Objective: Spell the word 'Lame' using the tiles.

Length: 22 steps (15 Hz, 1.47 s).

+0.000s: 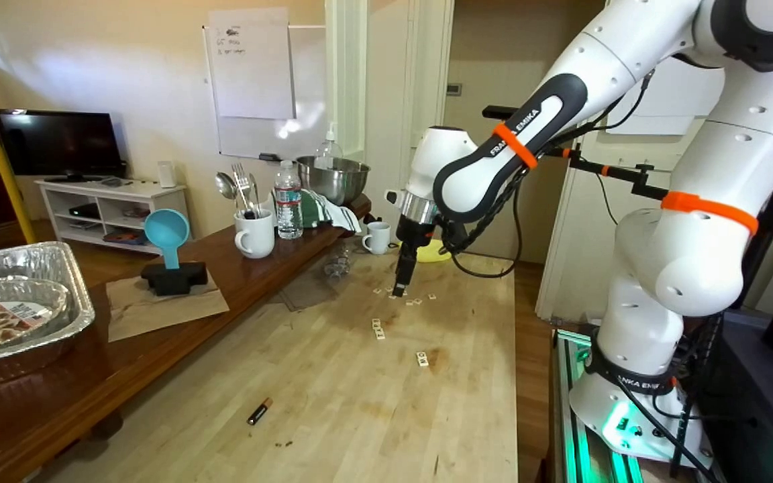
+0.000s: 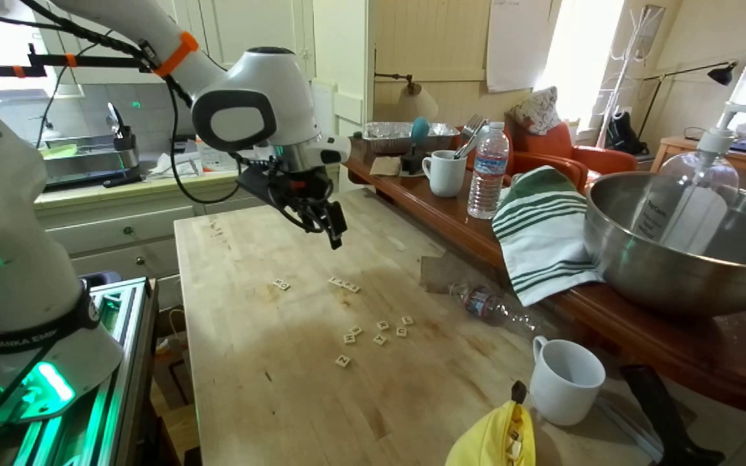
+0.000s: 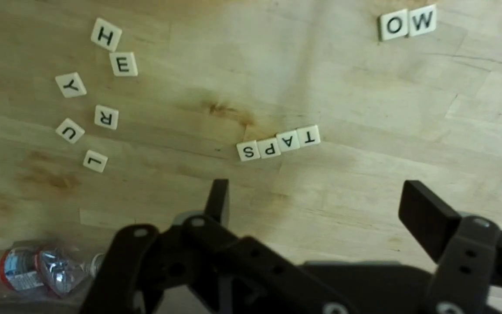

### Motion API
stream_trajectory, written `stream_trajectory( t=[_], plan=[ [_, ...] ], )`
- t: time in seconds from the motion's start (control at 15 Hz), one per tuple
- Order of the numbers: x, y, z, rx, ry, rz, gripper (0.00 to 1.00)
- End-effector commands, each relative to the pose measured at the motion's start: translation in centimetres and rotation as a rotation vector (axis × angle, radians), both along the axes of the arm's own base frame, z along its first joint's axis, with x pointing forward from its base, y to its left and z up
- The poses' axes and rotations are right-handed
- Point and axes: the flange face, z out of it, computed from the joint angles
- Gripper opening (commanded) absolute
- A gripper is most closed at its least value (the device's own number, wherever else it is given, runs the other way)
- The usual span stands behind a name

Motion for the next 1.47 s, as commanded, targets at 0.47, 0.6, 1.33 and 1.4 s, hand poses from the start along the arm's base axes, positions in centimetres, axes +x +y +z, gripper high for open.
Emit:
stream_trajectory(
  t=[0.47,0.6,1.33,1.4],
  plan=[
    [3.7,-1.7,-4.1,0.007,-0.022,0.040,1.00],
    [3.9,-1.6,-4.2,0.007,-0.021,0.039,1.00],
    [5.8,-2.6,-9.5,-0.088,-0.018,-0.060,0.49],
    [5.9,-2.4,-9.7,-0.085,-0.015,-0.060,0.42]
  ],
)
